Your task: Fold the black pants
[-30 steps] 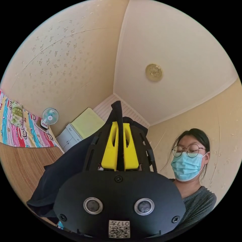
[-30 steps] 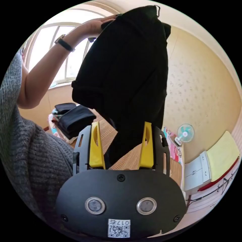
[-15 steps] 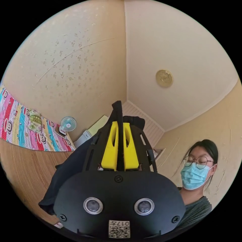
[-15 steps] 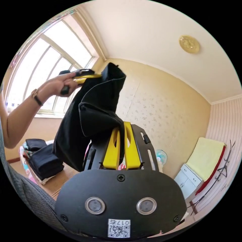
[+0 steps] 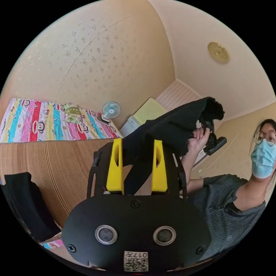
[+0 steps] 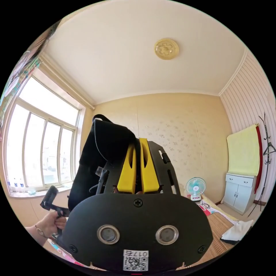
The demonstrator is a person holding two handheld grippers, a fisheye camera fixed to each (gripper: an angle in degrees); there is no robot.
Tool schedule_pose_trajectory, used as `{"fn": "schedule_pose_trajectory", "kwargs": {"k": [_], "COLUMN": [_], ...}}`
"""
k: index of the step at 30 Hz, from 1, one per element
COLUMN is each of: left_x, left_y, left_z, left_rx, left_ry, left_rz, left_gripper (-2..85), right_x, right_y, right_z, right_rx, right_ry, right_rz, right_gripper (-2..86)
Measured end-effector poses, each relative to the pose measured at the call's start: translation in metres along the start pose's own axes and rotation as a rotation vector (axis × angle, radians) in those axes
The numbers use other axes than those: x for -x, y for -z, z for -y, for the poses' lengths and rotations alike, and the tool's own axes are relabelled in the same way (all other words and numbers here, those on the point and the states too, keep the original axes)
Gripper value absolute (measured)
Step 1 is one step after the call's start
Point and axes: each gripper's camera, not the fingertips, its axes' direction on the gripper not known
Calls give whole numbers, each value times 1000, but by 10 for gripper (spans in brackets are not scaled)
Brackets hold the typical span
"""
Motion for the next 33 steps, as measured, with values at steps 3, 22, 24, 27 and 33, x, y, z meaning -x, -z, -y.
{"fn": "schedule_pose_trajectory", "kwargs": {"k": [3, 22, 24, 27, 33], "left_x": [-30, -197, -206, -204, -171], "left_y": [-34, 86, 109, 133, 145], "left_z": [-18, -4, 11, 49, 117], "left_rx": [59, -431, -526, -582, -419], "left_ry": [-77, -745, -729, -672, -595], "left_rz": [-4, 77, 51, -19, -89], "left_gripper": [184, 53, 50, 51, 53], "right_x": [23, -16, -33, -52, -93], "right_y": [6, 31, 36, 35, -22], "right_z": [26, 191, 208, 244, 319], "right_rx": [-69, -76, -105, -139, 107], "right_ry": [42, 0, -17, 52, 115], "right_rz": [-55, -62, -18, 107, 188], "right_gripper": [15, 21, 22, 22, 21]}}
